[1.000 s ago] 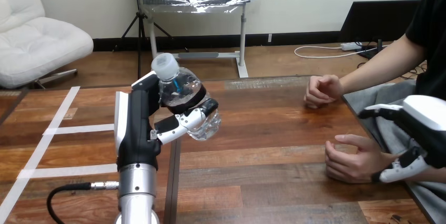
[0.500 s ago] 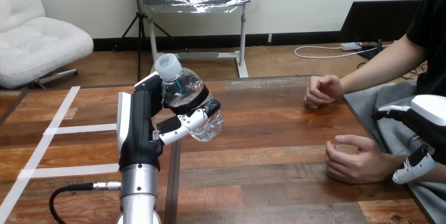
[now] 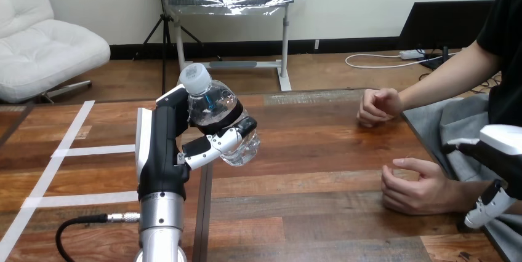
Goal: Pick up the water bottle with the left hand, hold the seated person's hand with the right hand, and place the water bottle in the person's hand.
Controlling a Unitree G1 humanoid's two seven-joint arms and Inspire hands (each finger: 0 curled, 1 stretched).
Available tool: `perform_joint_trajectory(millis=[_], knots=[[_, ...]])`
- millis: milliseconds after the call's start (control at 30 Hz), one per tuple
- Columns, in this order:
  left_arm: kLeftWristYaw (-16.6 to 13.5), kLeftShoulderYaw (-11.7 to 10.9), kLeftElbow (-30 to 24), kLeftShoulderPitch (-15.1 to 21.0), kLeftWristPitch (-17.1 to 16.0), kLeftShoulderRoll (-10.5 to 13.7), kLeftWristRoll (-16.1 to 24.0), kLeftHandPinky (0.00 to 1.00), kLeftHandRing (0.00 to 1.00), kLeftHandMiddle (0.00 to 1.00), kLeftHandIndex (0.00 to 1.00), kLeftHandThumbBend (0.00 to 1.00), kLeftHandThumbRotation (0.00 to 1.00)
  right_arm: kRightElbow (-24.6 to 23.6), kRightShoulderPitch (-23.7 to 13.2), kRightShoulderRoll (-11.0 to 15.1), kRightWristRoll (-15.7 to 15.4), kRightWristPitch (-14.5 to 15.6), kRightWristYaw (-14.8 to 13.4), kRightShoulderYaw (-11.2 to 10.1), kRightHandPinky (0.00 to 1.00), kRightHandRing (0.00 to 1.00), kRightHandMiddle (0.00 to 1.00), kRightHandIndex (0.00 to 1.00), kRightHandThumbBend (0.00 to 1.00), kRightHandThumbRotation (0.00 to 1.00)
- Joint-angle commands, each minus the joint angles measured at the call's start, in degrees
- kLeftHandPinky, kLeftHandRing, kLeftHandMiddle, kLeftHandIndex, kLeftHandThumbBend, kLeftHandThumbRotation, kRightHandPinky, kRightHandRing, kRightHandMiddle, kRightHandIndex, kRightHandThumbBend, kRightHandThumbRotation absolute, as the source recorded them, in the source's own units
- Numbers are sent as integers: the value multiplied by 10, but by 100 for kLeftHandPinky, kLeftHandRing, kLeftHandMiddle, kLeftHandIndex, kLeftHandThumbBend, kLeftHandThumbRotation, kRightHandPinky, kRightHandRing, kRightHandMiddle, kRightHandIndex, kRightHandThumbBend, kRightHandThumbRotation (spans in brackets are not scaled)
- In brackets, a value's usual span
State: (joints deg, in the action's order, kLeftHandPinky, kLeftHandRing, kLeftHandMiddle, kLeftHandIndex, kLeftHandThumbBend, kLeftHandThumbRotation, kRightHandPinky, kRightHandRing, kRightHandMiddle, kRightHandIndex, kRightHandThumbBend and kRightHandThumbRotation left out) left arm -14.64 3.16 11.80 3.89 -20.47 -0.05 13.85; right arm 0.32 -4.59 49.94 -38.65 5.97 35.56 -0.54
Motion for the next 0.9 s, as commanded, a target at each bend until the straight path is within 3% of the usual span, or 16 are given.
perform_joint_trajectory(millis=[0,133,533,867], knots=[[-4,-6,-20,29,-3,0,0,44,43,43,50,60,0,5,-57,27,-9,3,8,13,97,99,96,93,81,13],[-4,-5,-13,31,-17,3,1,43,43,43,50,59,0,18,-65,27,-15,2,11,23,96,99,96,93,79,11],[-5,-6,-16,28,-1,1,3,44,43,43,50,60,0,71,-102,31,-45,-8,26,66,94,98,97,93,77,11],[2,-9,-9,29,-20,3,-11,41,42,43,51,61,0,110,-135,27,-67,-10,41,98,96,99,97,93,75,13]])
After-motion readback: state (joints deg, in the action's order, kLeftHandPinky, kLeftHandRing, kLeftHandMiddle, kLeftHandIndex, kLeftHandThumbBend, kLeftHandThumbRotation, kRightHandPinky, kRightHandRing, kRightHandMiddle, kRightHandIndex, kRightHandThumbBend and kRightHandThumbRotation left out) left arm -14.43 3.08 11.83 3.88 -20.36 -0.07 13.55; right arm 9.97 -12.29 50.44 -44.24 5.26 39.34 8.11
